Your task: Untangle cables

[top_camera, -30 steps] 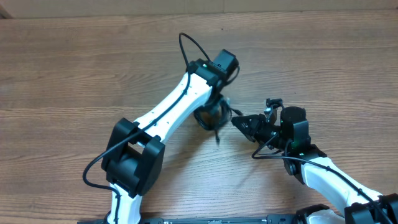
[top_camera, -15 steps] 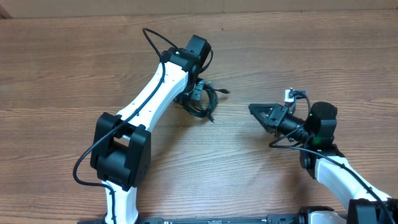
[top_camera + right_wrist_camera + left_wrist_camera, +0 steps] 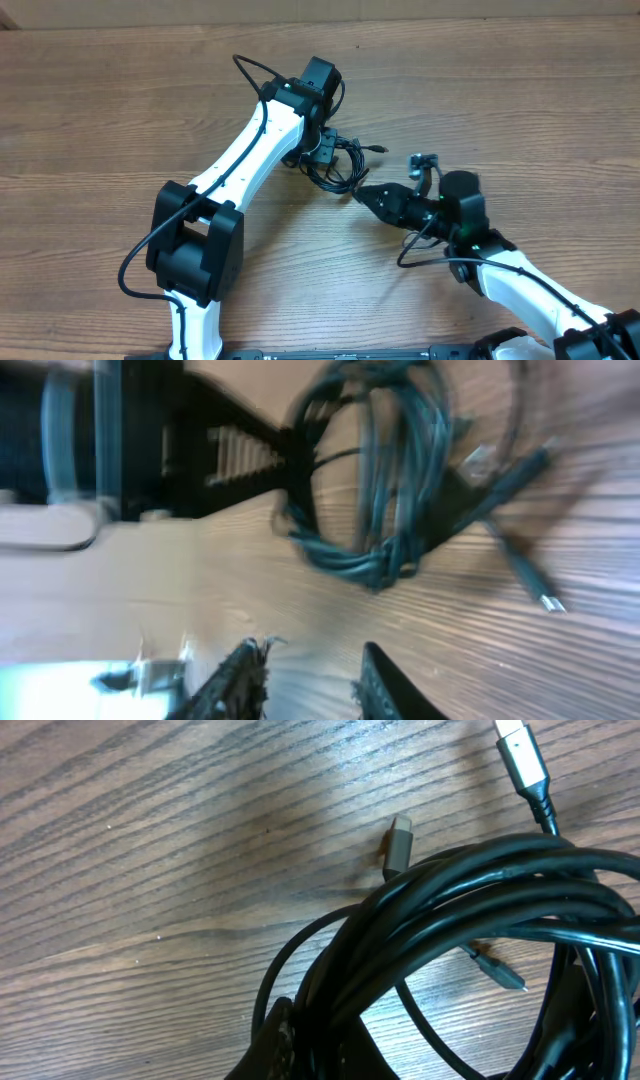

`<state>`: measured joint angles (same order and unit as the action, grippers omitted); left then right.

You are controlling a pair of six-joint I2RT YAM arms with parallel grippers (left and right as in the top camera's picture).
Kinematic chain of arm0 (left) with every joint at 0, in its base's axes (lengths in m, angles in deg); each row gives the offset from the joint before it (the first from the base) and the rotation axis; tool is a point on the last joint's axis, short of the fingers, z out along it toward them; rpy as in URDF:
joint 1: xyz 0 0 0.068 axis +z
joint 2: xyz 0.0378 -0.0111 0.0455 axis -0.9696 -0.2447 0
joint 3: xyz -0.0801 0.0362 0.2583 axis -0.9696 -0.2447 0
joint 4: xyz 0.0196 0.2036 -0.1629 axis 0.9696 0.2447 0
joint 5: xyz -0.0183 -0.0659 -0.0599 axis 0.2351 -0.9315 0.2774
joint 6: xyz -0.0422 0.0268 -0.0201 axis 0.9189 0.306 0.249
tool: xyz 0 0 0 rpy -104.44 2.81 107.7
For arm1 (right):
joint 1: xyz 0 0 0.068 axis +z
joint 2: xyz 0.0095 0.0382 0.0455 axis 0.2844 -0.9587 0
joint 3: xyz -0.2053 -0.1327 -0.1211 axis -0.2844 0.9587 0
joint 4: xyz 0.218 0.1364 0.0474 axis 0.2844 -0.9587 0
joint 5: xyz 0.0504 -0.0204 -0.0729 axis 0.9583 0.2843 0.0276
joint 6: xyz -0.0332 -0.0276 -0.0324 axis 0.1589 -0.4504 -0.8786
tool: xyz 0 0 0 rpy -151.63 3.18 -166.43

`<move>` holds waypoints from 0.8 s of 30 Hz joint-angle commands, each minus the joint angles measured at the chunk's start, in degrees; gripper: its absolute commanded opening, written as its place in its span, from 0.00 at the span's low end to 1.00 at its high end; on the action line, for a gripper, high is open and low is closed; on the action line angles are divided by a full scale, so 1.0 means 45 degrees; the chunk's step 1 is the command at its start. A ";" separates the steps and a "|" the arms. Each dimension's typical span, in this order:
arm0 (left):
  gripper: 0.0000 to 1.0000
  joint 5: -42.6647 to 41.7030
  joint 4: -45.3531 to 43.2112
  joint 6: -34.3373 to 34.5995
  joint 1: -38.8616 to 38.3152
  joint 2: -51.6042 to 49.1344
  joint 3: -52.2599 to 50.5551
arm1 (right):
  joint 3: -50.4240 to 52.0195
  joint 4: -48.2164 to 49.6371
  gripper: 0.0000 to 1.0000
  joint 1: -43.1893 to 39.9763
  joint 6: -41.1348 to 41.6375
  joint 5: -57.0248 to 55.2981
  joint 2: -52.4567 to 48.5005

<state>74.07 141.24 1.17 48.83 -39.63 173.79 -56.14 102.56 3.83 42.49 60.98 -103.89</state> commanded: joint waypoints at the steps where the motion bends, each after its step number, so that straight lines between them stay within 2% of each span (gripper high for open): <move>1: 0.04 -0.0282 0.0015 0.0214 -0.0044 0.0005 0.0335 | -0.1715 -0.2045 0.27 0.0491 -0.1977 -0.2866 -0.0010; 4: 0.04 -0.0282 0.0010 0.0214 -0.0044 0.0005 0.0335 | -0.3444 -0.4867 0.27 0.1015 -0.2958 -0.5163 -0.0010; 7: 0.04 -0.0345 0.0005 0.0214 -0.0044 0.0005 0.0335 | -0.4386 -0.6130 0.26 0.1311 -0.2977 -0.6533 -0.0010; 16: 0.04 -0.0617 0.0005 0.0219 -0.0151 0.0005 0.0335 | -0.4522 -0.6504 0.26 0.2807 -0.3264 -0.9797 -0.0325; 24: 0.04 -0.0801 0.0010 0.0219 -0.0170 0.0005 0.0335 | -0.4527 -0.6441 0.26 0.3337 -0.3308 -1.0127 -0.1345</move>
<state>72.34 141.31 1.20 48.81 -39.63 173.79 -75.68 73.43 18.46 28.13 18.12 -108.74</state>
